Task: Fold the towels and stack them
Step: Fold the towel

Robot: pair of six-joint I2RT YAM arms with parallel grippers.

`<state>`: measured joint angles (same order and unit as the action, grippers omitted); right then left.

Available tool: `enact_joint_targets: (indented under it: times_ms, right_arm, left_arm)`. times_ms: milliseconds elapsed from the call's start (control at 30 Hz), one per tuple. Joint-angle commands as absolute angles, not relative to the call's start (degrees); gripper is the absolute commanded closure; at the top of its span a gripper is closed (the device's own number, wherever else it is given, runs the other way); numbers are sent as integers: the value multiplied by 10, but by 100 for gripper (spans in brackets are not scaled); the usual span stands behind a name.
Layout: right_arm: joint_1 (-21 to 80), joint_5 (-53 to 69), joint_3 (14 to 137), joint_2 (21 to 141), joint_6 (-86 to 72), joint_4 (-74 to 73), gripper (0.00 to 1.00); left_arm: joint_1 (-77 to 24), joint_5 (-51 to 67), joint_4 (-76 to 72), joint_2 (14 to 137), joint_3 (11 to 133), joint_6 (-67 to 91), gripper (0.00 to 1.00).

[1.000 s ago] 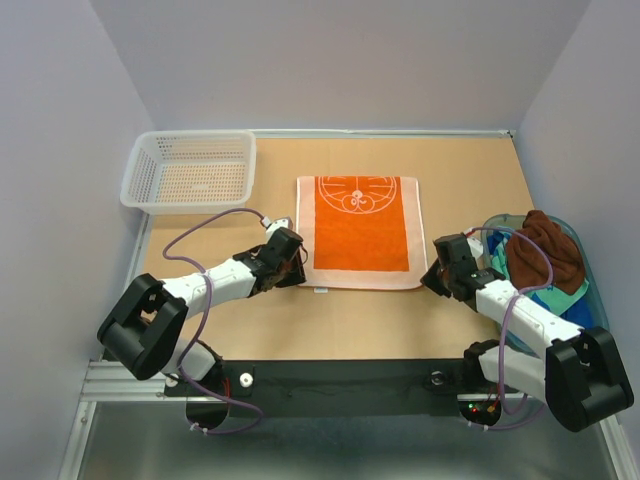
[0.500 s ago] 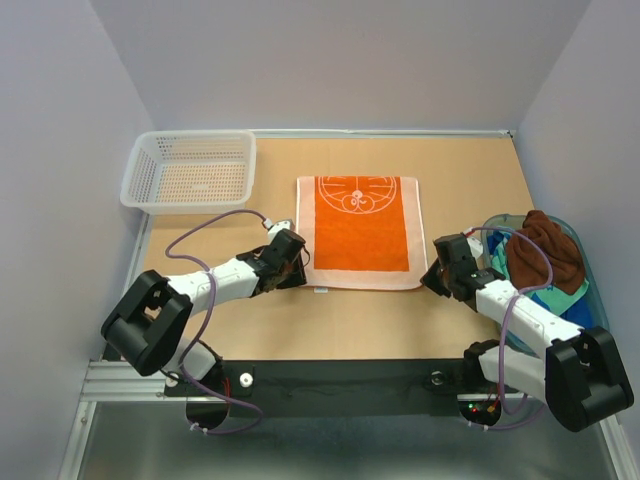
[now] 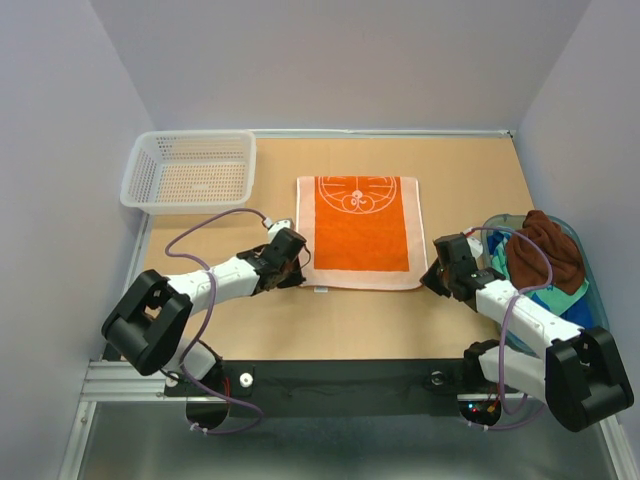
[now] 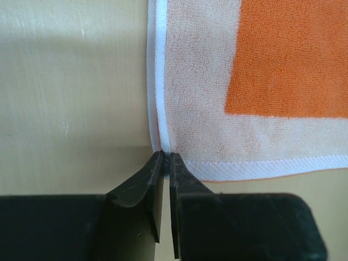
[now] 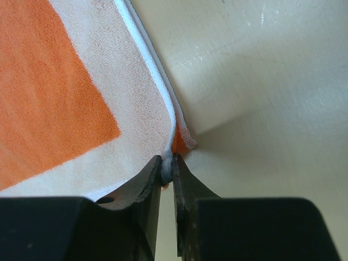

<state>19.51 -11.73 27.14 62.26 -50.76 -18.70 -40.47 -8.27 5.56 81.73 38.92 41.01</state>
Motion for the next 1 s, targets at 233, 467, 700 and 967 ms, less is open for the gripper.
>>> enact_joint_targets:
  times_ms: [233,467,700,967]
  right_arm:
    - [192,-112,270,609,-500,-159,83]
    - [192,-112,270,613,-500,-158,82]
    - [192,-111,269,613,-500,-156,82]
    - [192,-110,267,615,-499,-154,82]
  left_arm:
    - [-410,-83,88,793,440,401,80]
    - [-411,-64,62,817,425,405,70]
    - [-411,-65,54,839,417,407,61]
    - [-411,-65,49,859,409,410,59]
